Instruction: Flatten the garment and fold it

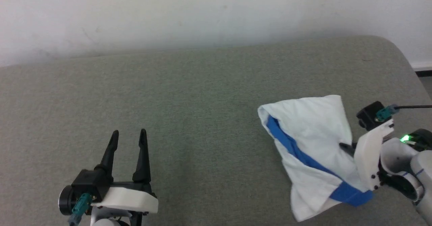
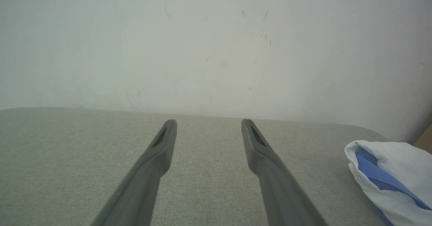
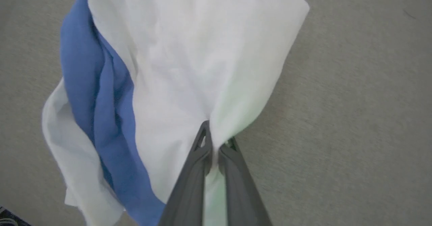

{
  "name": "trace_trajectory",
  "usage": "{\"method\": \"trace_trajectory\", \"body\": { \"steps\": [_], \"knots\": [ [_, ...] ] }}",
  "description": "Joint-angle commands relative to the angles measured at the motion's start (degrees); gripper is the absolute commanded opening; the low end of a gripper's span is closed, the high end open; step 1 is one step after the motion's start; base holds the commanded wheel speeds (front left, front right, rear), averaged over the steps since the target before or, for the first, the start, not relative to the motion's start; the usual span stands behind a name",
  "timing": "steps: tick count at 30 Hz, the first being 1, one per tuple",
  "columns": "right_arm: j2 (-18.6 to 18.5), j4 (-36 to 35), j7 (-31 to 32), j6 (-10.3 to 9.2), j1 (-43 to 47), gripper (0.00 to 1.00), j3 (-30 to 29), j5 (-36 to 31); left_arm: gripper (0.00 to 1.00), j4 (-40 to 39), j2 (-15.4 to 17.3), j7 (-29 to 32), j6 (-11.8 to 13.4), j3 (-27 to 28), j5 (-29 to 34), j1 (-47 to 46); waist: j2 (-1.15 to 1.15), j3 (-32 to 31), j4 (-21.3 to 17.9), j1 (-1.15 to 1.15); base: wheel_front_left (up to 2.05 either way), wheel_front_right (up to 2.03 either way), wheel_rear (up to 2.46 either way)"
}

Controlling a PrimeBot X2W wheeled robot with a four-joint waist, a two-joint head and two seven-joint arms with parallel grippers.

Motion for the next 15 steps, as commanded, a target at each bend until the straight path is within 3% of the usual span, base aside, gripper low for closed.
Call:
{"method": "trace_trajectory", "body": {
  "steps": [1, 6, 15],
  "knots": [
    [-2.28, 0.39, 0.39, -0.05, 0.10, 0.00, -0.80, -1.64, 1.00, -0.64, -0.05, -0.27, 0.10, 0.13, 0.46, -0.90, 0.00, 3.59, -7.18, 0.00, 0.00, 0.00, 0.00],
    [-5.79, 5.01, -1.78, -0.05, -1.62, 0.00, -3.99, -4.17, 1.00, -1.60, -0.05, -0.27, -0.57, -0.22, 1.91, -3.81, 0.00, 8.52, -10.50, 0.00, 0.00, 0.00, 0.00],
    [-8.94, 16.83, -10.50, -0.05, -8.77, 0.00, -7.68, -8.74, 1.00, -2.79, 0.03, -0.27, -1.89, -1.56, 4.32, -10.16, 0.00, 17.08, -10.20, 0.00, 0.00, 0.00, 0.00]
  ]
}}
